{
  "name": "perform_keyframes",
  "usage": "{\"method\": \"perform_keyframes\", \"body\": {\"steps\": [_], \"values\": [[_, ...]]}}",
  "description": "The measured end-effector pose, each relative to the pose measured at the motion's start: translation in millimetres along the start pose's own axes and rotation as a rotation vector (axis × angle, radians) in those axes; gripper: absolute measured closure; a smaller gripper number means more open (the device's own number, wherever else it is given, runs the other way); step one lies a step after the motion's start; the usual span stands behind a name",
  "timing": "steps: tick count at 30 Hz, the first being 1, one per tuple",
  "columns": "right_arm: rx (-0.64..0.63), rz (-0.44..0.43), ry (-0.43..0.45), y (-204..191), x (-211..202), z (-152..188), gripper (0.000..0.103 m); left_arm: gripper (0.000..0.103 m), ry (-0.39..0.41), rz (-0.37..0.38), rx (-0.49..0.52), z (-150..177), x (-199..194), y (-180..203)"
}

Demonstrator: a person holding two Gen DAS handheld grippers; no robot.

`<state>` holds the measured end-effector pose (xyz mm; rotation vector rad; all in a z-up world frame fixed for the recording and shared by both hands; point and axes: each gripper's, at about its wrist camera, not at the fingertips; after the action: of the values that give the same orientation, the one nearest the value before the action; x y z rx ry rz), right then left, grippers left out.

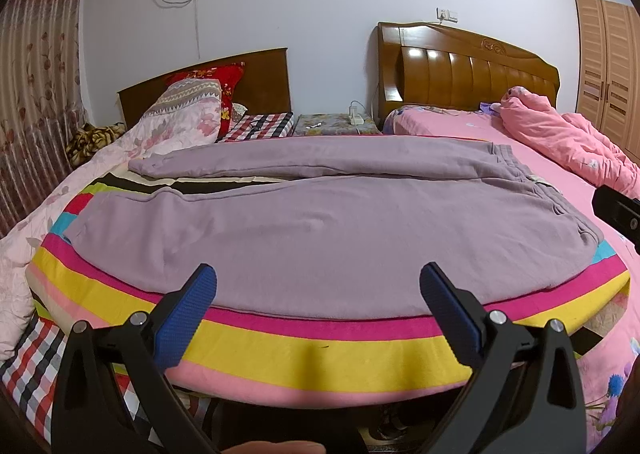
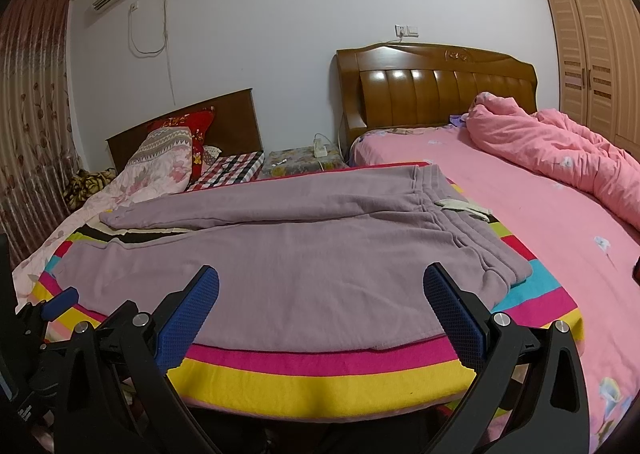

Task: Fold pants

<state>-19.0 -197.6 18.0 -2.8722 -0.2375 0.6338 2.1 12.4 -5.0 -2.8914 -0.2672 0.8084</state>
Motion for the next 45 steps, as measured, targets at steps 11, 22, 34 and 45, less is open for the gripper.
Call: {"method": "perform_keyframes", "body": {"steps": [11,22,34,45], "values": [[0.001,-0.002,-0.002,-1,1,1,0.004,0.001,-0.003,-0.001,-0.001,1,1,-1],[0.004,-0.007,-0.006,-5,1,5,0.004,0.001,-0.006,0.0,-0.002,3,3,-3],[-0.011,-0.052,-0.021,14,15,-4,0.004,0.001,-0.017,0.021,0.037,-10,23,-6],[0.011,-0.015,-0.127,155,134,-127,0.004,0.001,0.093,-0.009,0.32,-151,141,12]]}}
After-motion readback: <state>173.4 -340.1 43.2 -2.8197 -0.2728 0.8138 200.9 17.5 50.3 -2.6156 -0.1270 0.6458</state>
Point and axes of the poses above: each gripper's, at about its wrist camera, not at the fingertips, and x roughly the way its jaws point, y to its right, z to its underside, and after that the axes turned 12 degrees about -z, right-handed
